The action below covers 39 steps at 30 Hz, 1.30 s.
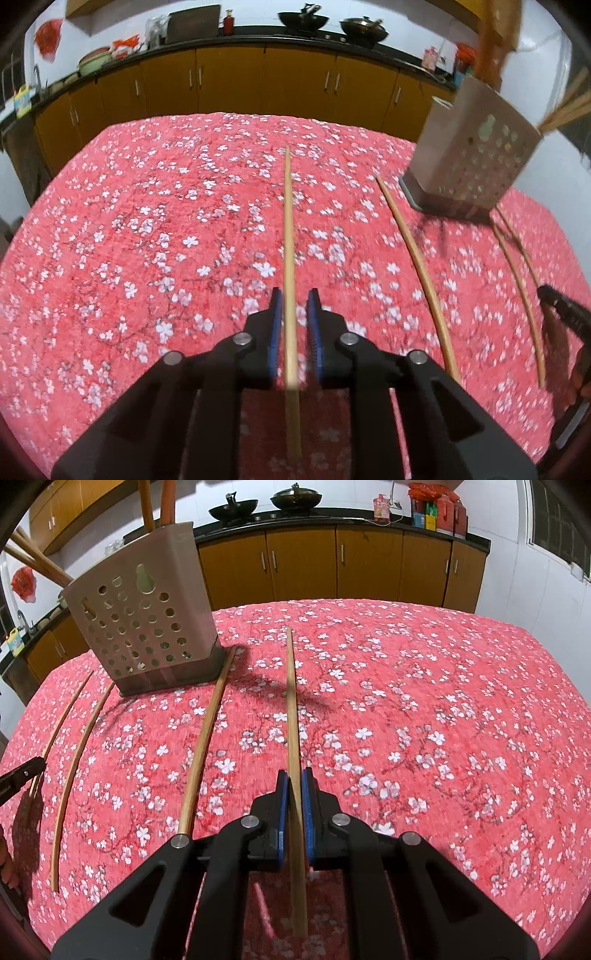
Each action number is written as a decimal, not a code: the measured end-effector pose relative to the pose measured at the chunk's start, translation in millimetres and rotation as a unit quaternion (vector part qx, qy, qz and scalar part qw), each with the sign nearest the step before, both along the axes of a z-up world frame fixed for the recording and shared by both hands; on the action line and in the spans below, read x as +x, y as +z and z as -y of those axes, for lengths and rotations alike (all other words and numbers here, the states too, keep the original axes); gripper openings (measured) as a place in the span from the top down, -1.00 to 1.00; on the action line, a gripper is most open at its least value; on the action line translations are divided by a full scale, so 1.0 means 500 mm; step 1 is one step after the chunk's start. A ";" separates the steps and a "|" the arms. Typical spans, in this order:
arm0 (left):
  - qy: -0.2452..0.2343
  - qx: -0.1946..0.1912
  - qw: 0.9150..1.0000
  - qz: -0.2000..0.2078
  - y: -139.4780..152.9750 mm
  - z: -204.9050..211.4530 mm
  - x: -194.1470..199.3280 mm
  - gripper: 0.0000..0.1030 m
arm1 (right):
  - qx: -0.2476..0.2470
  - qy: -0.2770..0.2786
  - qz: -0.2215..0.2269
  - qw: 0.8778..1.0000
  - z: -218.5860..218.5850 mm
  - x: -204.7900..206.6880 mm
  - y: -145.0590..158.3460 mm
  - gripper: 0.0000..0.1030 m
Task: Organize utensils
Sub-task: 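Close the left tool on a chopstick while the right tool grasps another, then lift both chopsticks upright and carry them above the beige holder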
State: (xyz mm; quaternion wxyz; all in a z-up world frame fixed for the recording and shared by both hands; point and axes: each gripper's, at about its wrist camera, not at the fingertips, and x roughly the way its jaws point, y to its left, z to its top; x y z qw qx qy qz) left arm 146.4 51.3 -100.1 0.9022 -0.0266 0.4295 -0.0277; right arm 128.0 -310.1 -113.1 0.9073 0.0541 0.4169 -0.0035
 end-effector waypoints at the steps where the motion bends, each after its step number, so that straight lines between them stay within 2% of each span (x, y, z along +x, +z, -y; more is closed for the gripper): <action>1: -0.003 0.006 1.000 0.000 0.000 0.005 -0.005 0.62 | 0.003 0.000 0.000 1.000 0.001 -0.002 0.000 0.83; 5: -0.005 0.017 1.000 -0.001 -0.003 0.016 -0.015 0.69 | 0.008 0.000 0.001 1.000 0.001 -0.009 -0.001 0.84; 7: -0.002 0.019 1.000 -0.001 -0.004 0.014 -0.014 0.84 | 0.008 0.002 0.002 1.000 0.002 -0.009 0.000 0.85; 12: -0.004 0.013 1.000 -0.007 0.008 0.005 -0.016 0.85 | 0.004 0.002 0.033 0.999 0.009 -0.035 0.036 0.85; 21: -0.009 -0.004 0.998 0.069 0.128 -0.004 -0.041 0.85 | 0.018 -0.016 0.131 0.991 0.033 -0.074 0.160 0.85; 27: -0.008 -0.037 0.989 0.145 0.226 -0.006 -0.062 0.85 | 0.024 -0.021 0.187 0.982 0.039 -0.081 0.219 0.85; 32: -0.009 -0.048 0.983 0.179 0.270 -0.005 -0.069 0.85 | 0.024 -0.021 0.197 0.980 0.041 -0.079 0.234 0.85; 39: -0.012 -0.049 0.981 0.186 0.283 -0.002 -0.064 0.85 | 0.025 -0.022 0.205 0.978 0.040 -0.081 0.241 0.85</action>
